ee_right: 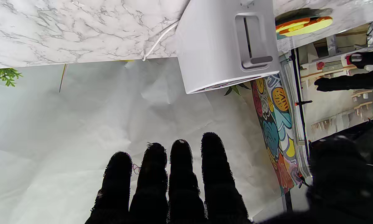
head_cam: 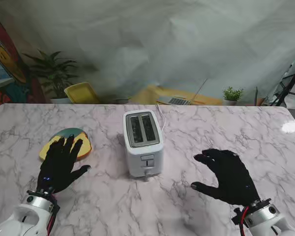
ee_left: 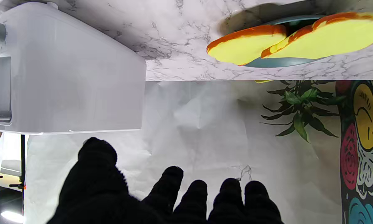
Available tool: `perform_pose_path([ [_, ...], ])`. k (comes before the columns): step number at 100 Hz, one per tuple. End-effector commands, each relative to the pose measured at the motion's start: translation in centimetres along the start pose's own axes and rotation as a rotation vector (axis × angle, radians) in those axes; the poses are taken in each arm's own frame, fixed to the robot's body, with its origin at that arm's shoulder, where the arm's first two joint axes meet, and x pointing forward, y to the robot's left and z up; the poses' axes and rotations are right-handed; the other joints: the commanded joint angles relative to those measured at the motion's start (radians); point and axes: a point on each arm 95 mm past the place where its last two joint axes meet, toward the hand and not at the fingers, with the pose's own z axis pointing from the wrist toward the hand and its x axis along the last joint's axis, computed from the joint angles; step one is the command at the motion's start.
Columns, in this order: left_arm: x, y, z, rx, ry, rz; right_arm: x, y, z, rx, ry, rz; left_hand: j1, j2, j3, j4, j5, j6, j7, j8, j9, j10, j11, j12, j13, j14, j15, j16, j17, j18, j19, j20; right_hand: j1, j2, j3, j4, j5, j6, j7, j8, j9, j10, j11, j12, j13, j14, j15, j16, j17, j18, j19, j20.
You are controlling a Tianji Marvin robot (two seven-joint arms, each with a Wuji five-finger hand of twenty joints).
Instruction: Toast the toast slices
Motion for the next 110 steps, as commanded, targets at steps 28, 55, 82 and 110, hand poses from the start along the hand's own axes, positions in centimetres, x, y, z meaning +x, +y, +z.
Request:
perform_pose_path([
  [28,0.1,-0.1,-0.3,-0.004,0.001,0.013,0.1,-0.2,-0.2,0.0,0.003,0.004,0.022,0.039,0.003,0.012,-0.012,0.011,-0.009,0.001,-0.007,0.005,-0.013,-0.004,-0.026,-0.006,-0.012,-0.006,-0.004,-0.007,-0.025,-0.013,0.007,0.027,-0.027,-0.014,-0.016,0.018,-0.012,-0.017,0.001,-0.006,-0.021,-0.004,-0.009,-0.015,-0.041,-0.025,0.002,0.004,0.012,-0.011],
  [55,0.2,-0.1,-0.2,0.002,0.01,0.01,0.0,-0.2,-0.1,0.008,0.002,0.0,0.018,0.029,0.002,0.012,-0.012,0.012,-0.01,0.001,-0.007,0.006,-0.013,-0.003,-0.026,-0.005,-0.011,-0.006,-0.004,-0.006,-0.025,-0.013,0.009,0.027,-0.032,-0.013,-0.022,0.016,-0.011,-0.018,-0.003,-0.008,-0.022,-0.004,-0.011,-0.017,-0.042,-0.025,0.0,0.003,0.014,-0.011],
  [82,-0.7,-0.6,-0.5,0.001,0.009,0.054,-0.2,-0.1,-0.3,-0.007,0.0,0.009,-0.053,0.009,-0.016,0.005,-0.017,0.019,-0.012,0.0,0.0,0.002,-0.01,0.001,-0.019,-0.019,-0.005,-0.002,0.001,-0.03,-0.025,-0.015,0.012,0.028,-0.034,-0.013,-0.021,0.016,-0.009,-0.018,-0.001,-0.009,-0.022,-0.004,-0.01,-0.017,-0.042,-0.025,0.0,0.004,0.014,-0.012],
  [110,-6.3,-0.8,-0.9,-0.032,-0.014,0.229,-0.3,-0.2,-0.3,-0.007,-0.007,0.019,-0.11,-0.053,-0.008,-0.008,-0.042,0.04,-0.022,-0.005,-0.016,-0.007,-0.009,0.013,-0.016,-0.037,0.01,0.001,0.011,-0.072,-0.029,-0.024,0.013,0.029,-0.036,-0.012,-0.02,0.016,-0.009,-0.02,-0.001,-0.008,-0.023,-0.005,-0.009,-0.017,-0.042,-0.025,0.0,0.005,0.014,-0.012],
])
